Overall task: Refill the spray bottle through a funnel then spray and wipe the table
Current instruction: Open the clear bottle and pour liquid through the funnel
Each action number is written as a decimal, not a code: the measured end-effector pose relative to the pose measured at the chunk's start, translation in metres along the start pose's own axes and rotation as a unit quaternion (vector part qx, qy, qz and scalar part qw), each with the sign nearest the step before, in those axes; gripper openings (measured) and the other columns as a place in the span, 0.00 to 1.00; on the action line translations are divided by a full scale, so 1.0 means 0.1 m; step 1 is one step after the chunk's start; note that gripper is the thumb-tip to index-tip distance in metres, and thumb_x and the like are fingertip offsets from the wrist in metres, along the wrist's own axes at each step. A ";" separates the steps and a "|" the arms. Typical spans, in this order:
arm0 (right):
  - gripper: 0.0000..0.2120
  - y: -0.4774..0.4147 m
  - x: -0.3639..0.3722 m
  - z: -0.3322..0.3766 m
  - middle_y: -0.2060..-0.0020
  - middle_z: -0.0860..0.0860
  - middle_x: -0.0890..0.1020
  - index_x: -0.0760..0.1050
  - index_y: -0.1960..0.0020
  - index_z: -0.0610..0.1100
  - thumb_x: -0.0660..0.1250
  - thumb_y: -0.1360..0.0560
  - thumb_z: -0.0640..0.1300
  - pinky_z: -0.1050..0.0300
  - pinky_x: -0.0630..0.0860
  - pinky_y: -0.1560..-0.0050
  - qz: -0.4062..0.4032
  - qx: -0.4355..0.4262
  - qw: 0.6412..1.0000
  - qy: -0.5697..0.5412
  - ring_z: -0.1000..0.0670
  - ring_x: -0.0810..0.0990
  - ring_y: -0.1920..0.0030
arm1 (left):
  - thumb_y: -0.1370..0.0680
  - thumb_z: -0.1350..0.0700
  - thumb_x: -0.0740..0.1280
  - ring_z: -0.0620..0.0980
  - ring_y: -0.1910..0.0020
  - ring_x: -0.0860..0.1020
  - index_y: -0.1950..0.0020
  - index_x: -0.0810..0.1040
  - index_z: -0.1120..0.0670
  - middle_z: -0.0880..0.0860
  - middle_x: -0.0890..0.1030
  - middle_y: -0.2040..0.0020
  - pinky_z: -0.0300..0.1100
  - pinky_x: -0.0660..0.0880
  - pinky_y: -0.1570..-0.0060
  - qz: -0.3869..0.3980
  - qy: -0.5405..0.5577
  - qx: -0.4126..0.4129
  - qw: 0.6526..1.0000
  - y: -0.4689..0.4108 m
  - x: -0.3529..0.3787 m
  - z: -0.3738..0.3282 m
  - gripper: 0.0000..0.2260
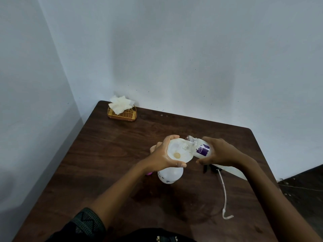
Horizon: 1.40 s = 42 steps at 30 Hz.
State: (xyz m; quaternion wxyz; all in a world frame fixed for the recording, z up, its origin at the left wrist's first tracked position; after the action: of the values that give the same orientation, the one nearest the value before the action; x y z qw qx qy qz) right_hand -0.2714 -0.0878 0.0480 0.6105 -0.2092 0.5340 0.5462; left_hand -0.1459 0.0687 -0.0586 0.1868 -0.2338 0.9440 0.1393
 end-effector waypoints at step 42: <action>0.20 -0.03 0.02 -0.02 0.61 0.60 0.74 0.67 0.51 0.55 0.75 0.35 0.54 0.68 0.66 0.67 -0.004 0.005 1.000 0.001 0.58 0.75 0.62 | 0.45 0.31 0.71 0.51 0.33 0.61 0.34 0.54 0.30 0.46 0.64 0.32 0.48 0.59 0.36 0.003 0.010 0.004 1.000 0.03 -0.01 -0.03 0.43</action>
State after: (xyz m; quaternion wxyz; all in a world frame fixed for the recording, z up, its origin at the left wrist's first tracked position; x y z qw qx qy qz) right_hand -0.2703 -0.0898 0.0446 0.6131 -0.2083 0.5367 0.5410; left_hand -0.1475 0.0709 -0.0554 0.1777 -0.2315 0.9470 0.1339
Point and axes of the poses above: each hand's wrist, its own y-axis away from the middle knuckle, its own x-axis out of the palm, z = x × y, the point moved 1 cm from there along -y, towards the middle knuckle
